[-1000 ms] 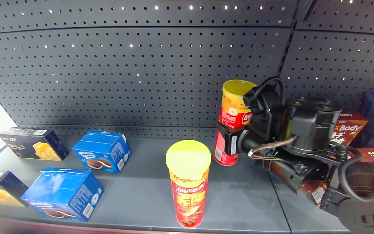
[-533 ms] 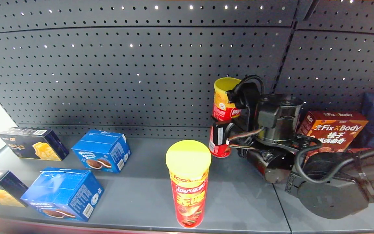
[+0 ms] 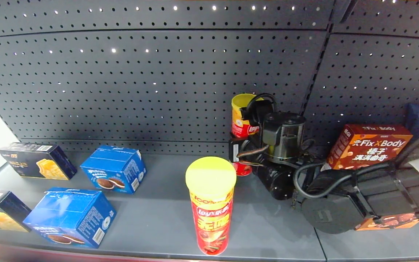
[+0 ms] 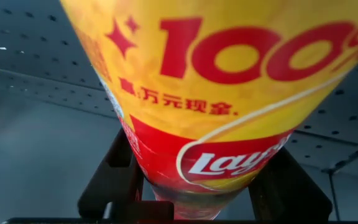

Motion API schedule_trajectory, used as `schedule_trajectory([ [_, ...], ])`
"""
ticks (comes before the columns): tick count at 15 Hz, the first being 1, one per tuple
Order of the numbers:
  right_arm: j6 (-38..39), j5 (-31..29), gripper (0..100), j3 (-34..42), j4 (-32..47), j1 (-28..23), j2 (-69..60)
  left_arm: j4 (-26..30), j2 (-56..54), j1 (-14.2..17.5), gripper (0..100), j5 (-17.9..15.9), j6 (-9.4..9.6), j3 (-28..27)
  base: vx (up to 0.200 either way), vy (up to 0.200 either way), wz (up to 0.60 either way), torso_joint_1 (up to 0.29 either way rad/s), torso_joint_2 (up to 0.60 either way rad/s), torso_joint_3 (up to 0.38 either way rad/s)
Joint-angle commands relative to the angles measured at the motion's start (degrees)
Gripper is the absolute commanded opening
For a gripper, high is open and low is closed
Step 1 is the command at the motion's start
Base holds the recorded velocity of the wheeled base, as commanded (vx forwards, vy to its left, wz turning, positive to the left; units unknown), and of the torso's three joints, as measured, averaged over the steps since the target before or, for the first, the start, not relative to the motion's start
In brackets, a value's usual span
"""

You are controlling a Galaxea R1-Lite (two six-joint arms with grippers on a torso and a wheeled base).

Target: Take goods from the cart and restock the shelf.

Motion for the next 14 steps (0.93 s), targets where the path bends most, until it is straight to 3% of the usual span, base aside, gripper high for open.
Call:
schedule_trajectory([
  [1,0.50,-0.05,0,-1.82,-0.05,0.00,2.29,0.00,-0.02,-0.07,100,0.04,-0.04,0.00,0.000,0.000,0.00,0.000,0.00,0.000],
  [14,1.99,0.57,0,-2.87,-0.40,-0.70,4.84,0.00,-0.02,0.01,100,0.04,-0.04,0.00,0.000,0.000,0.00,0.000,0.00,0.000],
])
